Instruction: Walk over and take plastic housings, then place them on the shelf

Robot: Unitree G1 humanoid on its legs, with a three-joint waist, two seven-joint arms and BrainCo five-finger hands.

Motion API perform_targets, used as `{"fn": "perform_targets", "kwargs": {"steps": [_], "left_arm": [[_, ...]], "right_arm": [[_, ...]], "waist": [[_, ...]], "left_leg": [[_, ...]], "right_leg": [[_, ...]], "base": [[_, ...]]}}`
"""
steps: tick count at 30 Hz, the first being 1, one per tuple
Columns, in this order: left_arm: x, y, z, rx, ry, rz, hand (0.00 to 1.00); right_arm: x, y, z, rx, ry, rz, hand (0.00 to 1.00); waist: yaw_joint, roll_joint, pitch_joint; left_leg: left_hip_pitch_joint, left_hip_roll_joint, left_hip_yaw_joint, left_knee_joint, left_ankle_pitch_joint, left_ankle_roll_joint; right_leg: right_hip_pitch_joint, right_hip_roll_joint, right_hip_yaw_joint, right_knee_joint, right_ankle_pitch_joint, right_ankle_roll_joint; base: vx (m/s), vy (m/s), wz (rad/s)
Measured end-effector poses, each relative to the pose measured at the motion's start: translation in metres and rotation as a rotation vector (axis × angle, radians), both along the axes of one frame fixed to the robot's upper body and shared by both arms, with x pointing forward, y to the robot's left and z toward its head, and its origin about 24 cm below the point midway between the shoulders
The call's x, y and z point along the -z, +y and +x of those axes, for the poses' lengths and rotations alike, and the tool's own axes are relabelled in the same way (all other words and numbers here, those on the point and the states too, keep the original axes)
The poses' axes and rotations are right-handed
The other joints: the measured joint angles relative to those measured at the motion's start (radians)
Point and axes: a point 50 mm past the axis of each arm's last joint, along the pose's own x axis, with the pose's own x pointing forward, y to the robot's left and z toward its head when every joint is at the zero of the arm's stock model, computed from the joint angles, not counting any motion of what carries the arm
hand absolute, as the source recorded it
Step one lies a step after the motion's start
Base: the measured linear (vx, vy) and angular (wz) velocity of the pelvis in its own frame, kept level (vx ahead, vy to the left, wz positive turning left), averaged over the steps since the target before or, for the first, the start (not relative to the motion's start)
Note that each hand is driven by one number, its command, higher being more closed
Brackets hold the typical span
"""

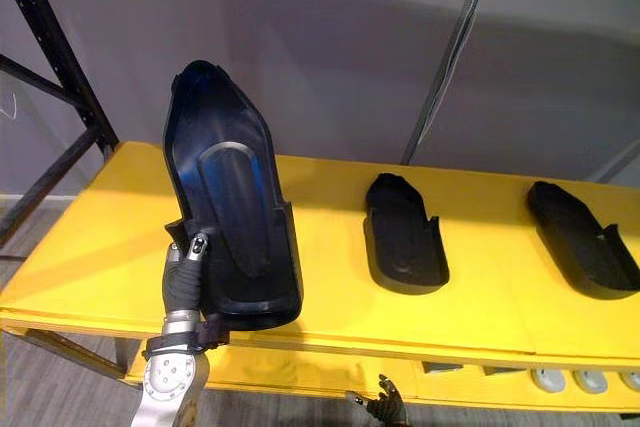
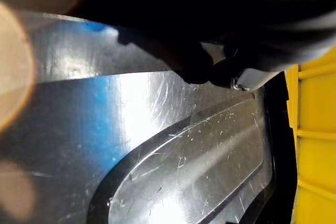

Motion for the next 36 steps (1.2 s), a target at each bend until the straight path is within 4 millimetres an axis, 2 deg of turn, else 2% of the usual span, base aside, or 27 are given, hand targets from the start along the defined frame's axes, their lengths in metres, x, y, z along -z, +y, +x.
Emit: {"fn": "perform_targets", "kwargs": {"steps": [1, 2, 3, 4, 5, 6, 8, 9, 10, 11, 12, 13, 15, 16, 18, 25, 32, 36], "left_arm": [[0.004, -0.003, 0.004, 0.009, 0.012, 0.001, 1.0], [0.006, -0.002, 0.006, 0.002, 0.019, 0.008, 1.0], [0.011, 0.001, 0.009, -0.009, 0.039, 0.024, 1.0], [0.017, 0.002, 0.011, -0.005, 0.067, 0.036, 1.0], [0.019, 0.002, 0.013, 0.004, 0.073, 0.044, 1.0], [0.021, 0.002, 0.013, 0.012, 0.08, 0.05, 1.0], [0.022, 0.003, 0.013, 0.014, 0.083, 0.06, 1.0], [0.021, 0.003, 0.013, 0.014, 0.08, 0.058, 1.0], [0.018, 0.0, 0.013, 0.023, 0.07, 0.05, 1.0], [0.016, -0.001, 0.013, 0.027, 0.059, 0.047, 1.0], [0.012, -0.001, 0.014, 0.025, 0.042, 0.049, 1.0], [0.011, -0.003, 0.014, 0.027, 0.037, 0.047, 1.0], [0.008, -0.009, 0.015, 0.028, 0.026, 0.023, 1.0], [0.007, -0.014, 0.015, 0.049, 0.025, 0.027, 1.0], [0.006, -0.016, 0.014, 0.067, 0.021, 0.046, 1.0], [0.003, -0.016, 0.014, 0.081, 0.004, 0.058, 1.0], [0.008, -0.005, 0.017, 0.027, 0.036, 0.092, 1.0], [0.025, 0.011, 0.033, -0.048, 0.126, 0.151, 1.0]], "right_arm": [[0.002, -0.006, -0.004, 0.003, 0.023, -0.016, 0.0], [0.004, -0.002, -0.005, 0.016, 0.031, 0.002, 0.0], [0.006, 0.01, -0.006, 0.012, 0.038, 0.035, 0.0], [0.007, 0.021, -0.006, 0.012, 0.036, 0.062, 0.0], [0.007, 0.023, -0.005, 0.011, 0.035, 0.068, 0.0], [0.007, 0.024, -0.004, 0.011, 0.032, 0.071, 0.0], [0.006, 0.026, -0.003, 0.011, 0.028, 0.075, 0.0], [0.005, 0.026, 0.0, 0.009, 0.013, 0.075, 0.0], [0.002, 0.027, 0.003, 0.008, -0.006, 0.078, 0.0], [0.002, 0.028, 0.004, 0.009, -0.013, 0.082, 0.0], [-0.001, 0.032, 0.008, 0.008, -0.035, 0.096, 0.0], [-0.002, 0.031, 0.006, 0.003, -0.038, 0.094, 0.0], [-0.002, 0.027, 0.005, -0.007, -0.037, 0.083, 0.0], [-0.002, 0.022, 0.002, -0.002, -0.031, 0.072, 0.0], [-0.001, 0.021, 0.0, 0.005, -0.027, 0.072, 0.0], [0.001, 0.025, -0.007, 0.021, -0.012, 0.086, 0.0], [0.001, 0.029, -0.006, 0.019, -0.013, 0.095, 0.0], [0.004, 0.027, -0.01, 0.001, 0.009, 0.084, 0.0]], "waist": [[-0.02, 0.035, -0.013], [-0.027, 0.019, -0.01], [-0.028, -0.011, 0.0], [-0.036, -0.029, -0.002], [-0.036, -0.041, 0.001], [-0.028, -0.046, 0.004], [-0.01, -0.048, 0.014], [0.001, -0.054, 0.015], [-0.004, -0.054, 0.02], [-0.001, -0.05, 0.028], [0.001, -0.056, 0.036], [-0.001, -0.06, 0.036], [-0.01, -0.052, 0.043], [-0.013, -0.039, 0.048], [-0.008, -0.031, 0.042], [0.019, -0.035, 0.012], [0.016, -0.034, -0.014], [0.014, -0.032, -0.023]], "left_leg": [[0.016, -0.026, -0.014, -0.082, -0.038, -0.14], [0.013, -0.046, -0.015, -0.087, -0.046, -0.155], [0.008, -0.08, -0.019, -0.075, -0.045, -0.152], [-0.016, -0.096, -0.046, -0.047, -0.055, -0.136], [-0.024, -0.102, -0.053, -0.031, -0.061, -0.126], [-0.042, -0.102, -0.065, 0.009, -0.086, -0.121], [-0.049, -0.094, -0.053, 0.07, -0.121, -0.118], [-0.049, -0.089, -0.014, 0.092, -0.132, -0.111], [-0.036, -0.093, 0.02, 0.08, -0.135, -0.095], [-0.025, -0.097, 0.039, 0.069, -0.136, -0.085], [-0.008, -0.093, 0.055, 0.069, -0.134, -0.08], [0.0, -0.101, 0.064, 0.069, -0.134, -0.08], [-0.004, -0.132, 0.064, 0.07, -0.135, -0.077], [-0.002, -0.135, 0.056, 0.059, -0.129, -0.07], [0.003, -0.132, 0.045, 0.048, -0.117, -0.074], [0.05, -0.11, 0.055, -0.013, -0.097, -0.083], [0.092, -0.121, 0.099, -0.088, -0.065, -0.07], [0.11, -0.128, 0.1, -0.129, -0.035, -0.069]], "right_leg": [[0.008, -0.028, -0.004, -0.058, 0.05, 0.043], [0.015, -0.047, -0.005, -0.079, 0.07, 0.043], [0.031, -0.072, -0.008, -0.104, 0.1, 0.032], [0.054, -0.075, -0.034, -0.12, 0.129, 0.036], [0.061, -0.077, -0.05, -0.121, 0.141, 0.026], [0.062, -0.079, -0.053, -0.115, 0.167, 0.025], [0.039, -0.079, -0.031, -0.061, 0.173, 0.022], [0.002, -0.08, -0.019, -0.004, 0.183, 0.007], [-0.019, -0.081, -0.01, 0.02, 0.198, -0.015], [-0.036, -0.075, 0.005, 0.045, 0.158, 0.001], [-0.074, 0.007, 0.073, 0.217, 0.007, 0.056], [-0.077, 0.083, 0.097, 0.291, -0.119, 0.011], [-0.063, 0.098, 0.11, 0.264, -0.186, -0.038], [-0.058, 0.101, 0.107, 0.259, -0.186, -0.038], [-0.047, 0.105, 0.096, 0.258, -0.187, -0.042], [0.017, 0.135, 0.096, 0.156, -0.138, -0.064], [0.06, 0.142, 0.147, 0.014, -0.045, -0.065], [0.079, 0.142, 0.154, -0.036, -0.016, -0.063]], "base": [[0.05, 0.474, 0.26], [0.04, 0.676, 0.27], [-0.01, 0.426, 0.37], [-0.02, 0.331, 0.4], [-0.03, 0.216, 0.42], [-0.05, 0.227, 0.17], [-0.07, 0.246, -0.22], [-0.12, 0.213, -0.55], [-0.13, 0.193, -0.59], [-0.12, 0.131, -0.53], [-0.08, 0.029, -0.48], [-0.07, -0.051, -0.34], [-0.05, -0.085, 0.0], [-0.03, -0.039, 0.15], [0.01, -0.051, 0.2], [0.08, 0.001, 0.0], [0.02, 0.084, -0.18], [-0.06, 0.036, -0.01]]}}
